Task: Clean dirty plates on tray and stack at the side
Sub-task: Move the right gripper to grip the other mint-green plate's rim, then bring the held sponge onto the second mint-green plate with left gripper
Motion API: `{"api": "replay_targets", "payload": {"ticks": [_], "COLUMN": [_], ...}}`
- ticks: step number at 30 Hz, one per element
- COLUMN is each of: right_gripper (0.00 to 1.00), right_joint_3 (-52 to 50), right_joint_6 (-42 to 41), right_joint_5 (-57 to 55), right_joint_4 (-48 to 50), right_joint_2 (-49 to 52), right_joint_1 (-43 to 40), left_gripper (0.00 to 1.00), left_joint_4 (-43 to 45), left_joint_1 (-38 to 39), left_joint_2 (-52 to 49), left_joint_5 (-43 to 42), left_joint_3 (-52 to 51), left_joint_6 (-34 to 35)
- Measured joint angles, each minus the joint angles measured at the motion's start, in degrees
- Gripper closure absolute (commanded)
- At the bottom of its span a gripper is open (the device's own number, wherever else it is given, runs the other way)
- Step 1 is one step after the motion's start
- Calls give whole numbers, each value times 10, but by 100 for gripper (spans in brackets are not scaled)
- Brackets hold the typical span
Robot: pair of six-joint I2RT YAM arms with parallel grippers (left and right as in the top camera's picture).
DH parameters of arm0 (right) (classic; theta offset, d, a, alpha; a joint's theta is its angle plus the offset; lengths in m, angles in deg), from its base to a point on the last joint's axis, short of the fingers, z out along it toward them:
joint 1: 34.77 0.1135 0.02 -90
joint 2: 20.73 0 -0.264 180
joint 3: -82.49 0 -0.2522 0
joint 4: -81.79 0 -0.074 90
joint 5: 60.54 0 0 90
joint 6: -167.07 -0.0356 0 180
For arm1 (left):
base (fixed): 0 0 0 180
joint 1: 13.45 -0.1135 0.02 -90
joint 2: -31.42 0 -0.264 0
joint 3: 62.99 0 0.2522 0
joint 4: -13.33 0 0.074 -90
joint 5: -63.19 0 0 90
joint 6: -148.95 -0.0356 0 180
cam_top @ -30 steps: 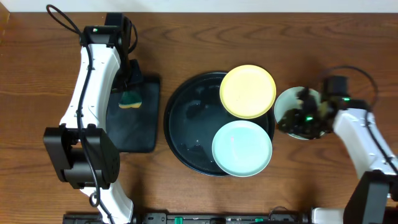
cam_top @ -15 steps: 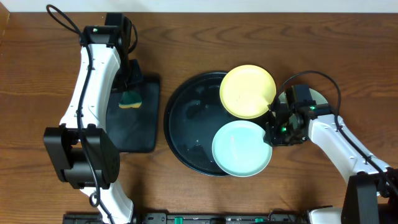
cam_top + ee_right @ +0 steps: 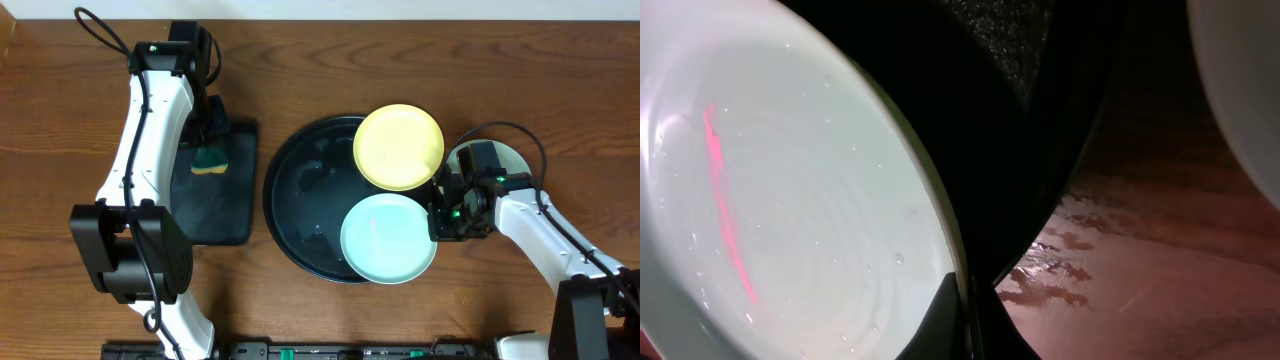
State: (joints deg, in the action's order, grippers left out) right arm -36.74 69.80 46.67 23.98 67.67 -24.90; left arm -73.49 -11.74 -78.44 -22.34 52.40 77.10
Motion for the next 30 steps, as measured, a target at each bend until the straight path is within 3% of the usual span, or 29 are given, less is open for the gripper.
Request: {"api": "replay_targets", "payload": {"ticks": [8, 18, 30], "right_gripper": [99, 99, 99], "right_joint_3": [11, 58, 148], "right_joint_6": [-38, -189, -228], "right_joint_5": [27, -24, -40], "right_joint_4": [29, 158, 135], "right_joint_2": [0, 9, 163], "right_joint_1": [51, 161, 197], "left_gripper": [93, 93, 92], "left_joint_4": [0, 0, 0], "left_joint_1": [0, 0, 10], "left_joint_2": [0, 0, 0], "left_joint_5": [0, 0, 0], "left_joint_3": [0, 0, 0], "left_joint_6": [0, 0, 0]}}
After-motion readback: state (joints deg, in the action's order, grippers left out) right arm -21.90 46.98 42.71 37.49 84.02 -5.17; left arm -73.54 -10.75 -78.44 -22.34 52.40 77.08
